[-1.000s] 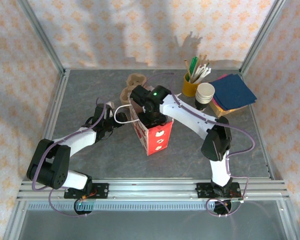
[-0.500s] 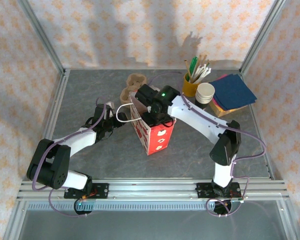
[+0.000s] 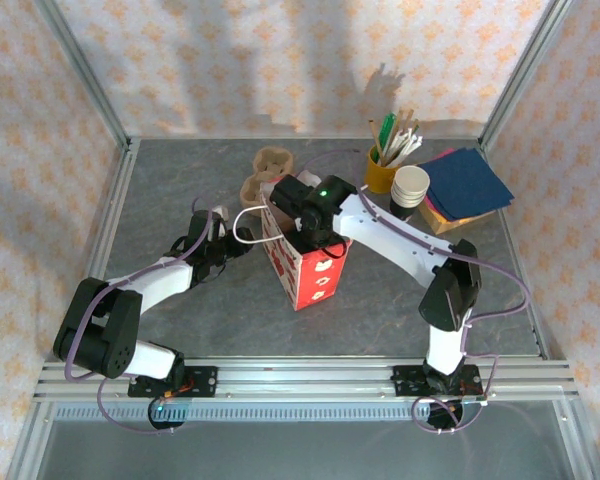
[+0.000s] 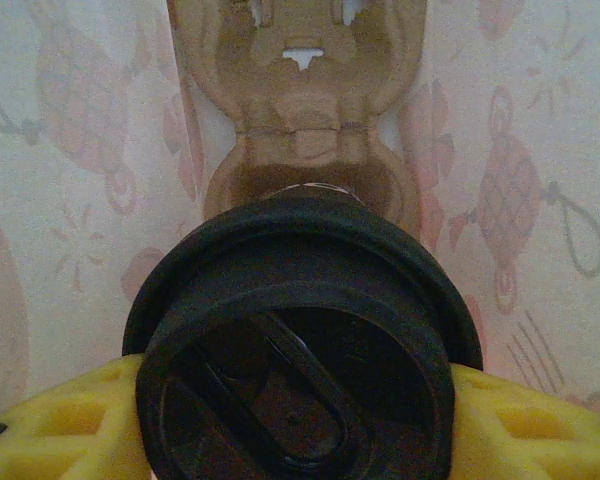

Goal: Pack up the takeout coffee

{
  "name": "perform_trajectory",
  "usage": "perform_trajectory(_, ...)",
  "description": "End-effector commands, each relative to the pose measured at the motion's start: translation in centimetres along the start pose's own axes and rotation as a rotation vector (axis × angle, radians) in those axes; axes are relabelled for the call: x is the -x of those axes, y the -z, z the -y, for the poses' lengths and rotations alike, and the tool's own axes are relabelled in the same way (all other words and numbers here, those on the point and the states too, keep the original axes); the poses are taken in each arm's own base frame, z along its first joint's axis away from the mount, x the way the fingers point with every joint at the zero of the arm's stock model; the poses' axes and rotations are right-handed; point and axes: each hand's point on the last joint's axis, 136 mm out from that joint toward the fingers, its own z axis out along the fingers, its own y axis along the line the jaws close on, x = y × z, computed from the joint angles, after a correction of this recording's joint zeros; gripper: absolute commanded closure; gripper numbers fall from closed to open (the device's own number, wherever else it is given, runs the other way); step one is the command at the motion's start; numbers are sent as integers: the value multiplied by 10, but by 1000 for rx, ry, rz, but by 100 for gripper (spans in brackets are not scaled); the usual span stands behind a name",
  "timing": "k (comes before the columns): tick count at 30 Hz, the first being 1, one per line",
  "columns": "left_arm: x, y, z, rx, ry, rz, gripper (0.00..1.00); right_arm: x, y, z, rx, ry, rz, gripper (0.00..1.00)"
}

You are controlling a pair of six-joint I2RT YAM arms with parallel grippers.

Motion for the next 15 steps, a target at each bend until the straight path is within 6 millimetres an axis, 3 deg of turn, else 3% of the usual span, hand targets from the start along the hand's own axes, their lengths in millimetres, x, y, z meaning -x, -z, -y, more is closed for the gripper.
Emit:
perform_trajectory(1,2,4,4,-11,-21,26,55,1,-6,-4,-3,23,-16,63)
perform_trajectory(15,0,4,3,-9,-20,22,55,-2,-25,-5,-4,28,-54,63)
